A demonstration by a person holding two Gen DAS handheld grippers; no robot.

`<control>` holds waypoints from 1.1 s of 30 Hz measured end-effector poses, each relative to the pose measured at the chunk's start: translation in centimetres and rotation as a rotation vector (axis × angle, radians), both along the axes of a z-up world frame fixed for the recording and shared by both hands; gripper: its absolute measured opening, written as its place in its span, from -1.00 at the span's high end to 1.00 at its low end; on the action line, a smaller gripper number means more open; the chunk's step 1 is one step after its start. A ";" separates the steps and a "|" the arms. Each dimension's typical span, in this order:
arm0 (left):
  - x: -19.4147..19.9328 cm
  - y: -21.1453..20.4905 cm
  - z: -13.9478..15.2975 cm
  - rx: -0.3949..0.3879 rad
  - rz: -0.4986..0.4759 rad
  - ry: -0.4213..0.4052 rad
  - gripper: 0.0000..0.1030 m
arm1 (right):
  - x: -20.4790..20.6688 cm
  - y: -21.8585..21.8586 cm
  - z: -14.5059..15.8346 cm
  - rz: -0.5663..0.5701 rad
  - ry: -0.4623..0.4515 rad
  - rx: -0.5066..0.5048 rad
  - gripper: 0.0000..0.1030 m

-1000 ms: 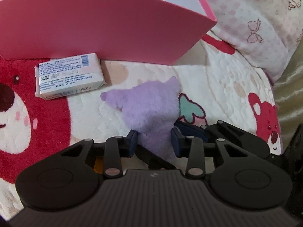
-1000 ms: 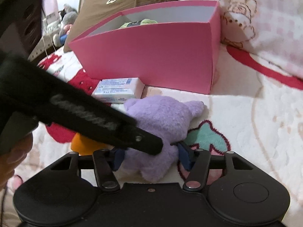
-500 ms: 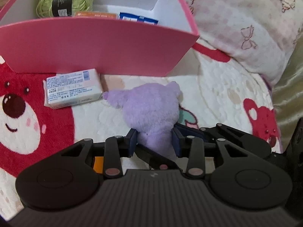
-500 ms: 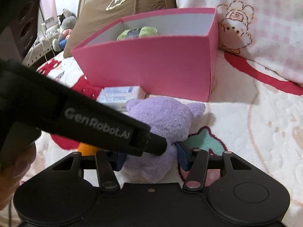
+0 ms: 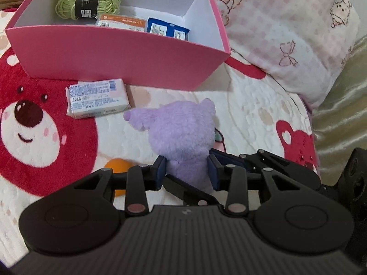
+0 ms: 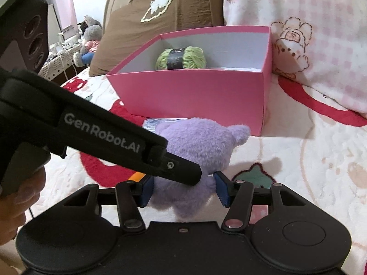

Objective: Organize objects
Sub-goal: 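Lift the purple plush with the left tool and carry it over the box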

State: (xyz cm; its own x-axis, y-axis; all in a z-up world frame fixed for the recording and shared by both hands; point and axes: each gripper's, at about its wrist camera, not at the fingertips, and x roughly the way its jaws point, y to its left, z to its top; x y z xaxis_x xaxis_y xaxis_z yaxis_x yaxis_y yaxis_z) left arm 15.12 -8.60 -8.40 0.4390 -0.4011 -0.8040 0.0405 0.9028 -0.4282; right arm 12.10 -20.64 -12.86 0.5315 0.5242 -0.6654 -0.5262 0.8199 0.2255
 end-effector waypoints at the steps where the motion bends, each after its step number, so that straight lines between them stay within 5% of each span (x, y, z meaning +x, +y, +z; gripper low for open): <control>1: -0.3 0.1 0.2 -0.008 -0.006 0.009 0.30 | -0.1 0.0 0.2 0.004 0.008 0.002 -0.18; 7: -2.0 0.7 3.0 -0.049 -0.032 -0.002 0.30 | -1.3 -0.3 3.1 -0.048 0.097 0.027 -0.18; 14: -3.1 1.3 4.5 -0.081 -0.041 0.002 0.31 | -2.9 0.1 5.3 -0.007 0.053 0.024 -0.20; 33: -4.0 1.9 8.1 -0.016 -0.176 -0.066 0.31 | -4.9 2.0 8.6 -0.006 -0.021 -0.033 -0.21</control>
State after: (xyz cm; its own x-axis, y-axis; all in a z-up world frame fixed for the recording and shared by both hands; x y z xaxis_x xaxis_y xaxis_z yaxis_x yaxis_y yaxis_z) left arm 11.11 -6.66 -0.26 0.4129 -0.4892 -0.7683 0.2256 0.8722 -0.4340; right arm 7.22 -18.67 -4.22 0.5488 0.4985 -0.6710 -0.5253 0.8301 0.1870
